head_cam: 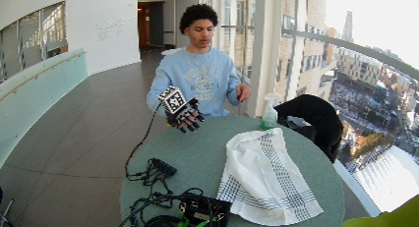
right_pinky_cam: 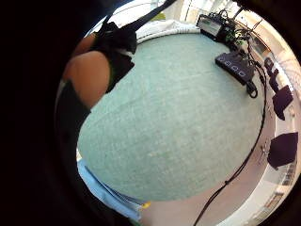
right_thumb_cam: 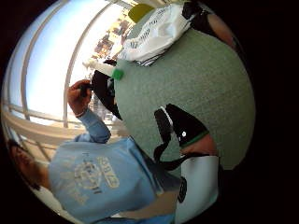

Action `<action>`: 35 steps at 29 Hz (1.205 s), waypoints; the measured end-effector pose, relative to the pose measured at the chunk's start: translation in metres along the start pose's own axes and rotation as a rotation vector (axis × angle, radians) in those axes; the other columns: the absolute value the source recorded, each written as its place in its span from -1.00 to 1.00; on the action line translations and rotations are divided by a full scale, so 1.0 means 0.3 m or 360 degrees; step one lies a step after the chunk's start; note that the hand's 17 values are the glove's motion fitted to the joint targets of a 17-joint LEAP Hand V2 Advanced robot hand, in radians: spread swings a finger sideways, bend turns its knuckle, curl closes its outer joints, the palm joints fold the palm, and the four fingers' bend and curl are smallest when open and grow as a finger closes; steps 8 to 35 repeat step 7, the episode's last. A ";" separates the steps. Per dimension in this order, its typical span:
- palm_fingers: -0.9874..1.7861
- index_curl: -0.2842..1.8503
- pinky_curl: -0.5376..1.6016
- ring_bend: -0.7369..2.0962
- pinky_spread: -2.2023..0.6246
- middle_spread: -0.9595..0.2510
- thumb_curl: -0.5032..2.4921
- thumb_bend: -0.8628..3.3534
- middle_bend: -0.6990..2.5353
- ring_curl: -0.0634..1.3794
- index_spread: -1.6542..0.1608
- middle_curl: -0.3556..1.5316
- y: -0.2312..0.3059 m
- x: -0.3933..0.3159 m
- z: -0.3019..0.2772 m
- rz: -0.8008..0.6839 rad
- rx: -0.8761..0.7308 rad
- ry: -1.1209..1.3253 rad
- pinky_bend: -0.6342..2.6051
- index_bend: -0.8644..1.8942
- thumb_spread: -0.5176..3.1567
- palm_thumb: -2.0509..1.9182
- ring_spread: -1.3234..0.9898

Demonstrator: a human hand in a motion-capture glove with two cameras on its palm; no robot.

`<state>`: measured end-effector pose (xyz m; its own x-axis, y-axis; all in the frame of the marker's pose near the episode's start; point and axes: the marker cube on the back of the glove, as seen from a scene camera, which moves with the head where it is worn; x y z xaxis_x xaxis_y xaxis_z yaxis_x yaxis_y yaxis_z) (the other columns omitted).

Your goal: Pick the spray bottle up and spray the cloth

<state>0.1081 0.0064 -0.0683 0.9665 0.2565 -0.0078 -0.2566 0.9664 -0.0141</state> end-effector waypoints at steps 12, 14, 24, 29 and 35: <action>0.16 -0.46 -0.16 -0.30 0.73 0.51 -0.42 -0.60 -0.45 -0.46 0.40 -0.23 0.006 -0.002 0.009 -0.0009 -0.0033 0.0017 -0.40 -0.26 -0.13 0.40 0.15; 0.16 -0.46 -0.16 -0.30 0.73 0.51 -0.42 -0.60 -0.45 -0.46 0.40 -0.23 0.006 -0.002 0.009 -0.0009 -0.0033 0.0017 -0.40 -0.26 -0.13 0.40 0.15; 0.16 -0.46 -0.16 -0.30 0.73 0.51 -0.42 -0.60 -0.45 -0.46 0.40 -0.23 0.006 -0.002 0.009 -0.0009 -0.0033 0.0017 -0.40 -0.26 -0.13 0.40 0.15; 0.16 -0.46 -0.16 -0.30 0.73 0.51 -0.42 -0.60 -0.45 -0.46 0.40 -0.23 0.006 -0.002 0.009 -0.0009 -0.0033 0.0017 -0.40 -0.26 -0.13 0.40 0.15; 0.16 -0.46 -0.16 -0.30 0.73 0.51 -0.42 -0.60 -0.45 -0.46 0.40 -0.23 0.006 -0.002 0.009 -0.0009 -0.0033 0.0017 -0.40 -0.26 -0.13 0.40 0.15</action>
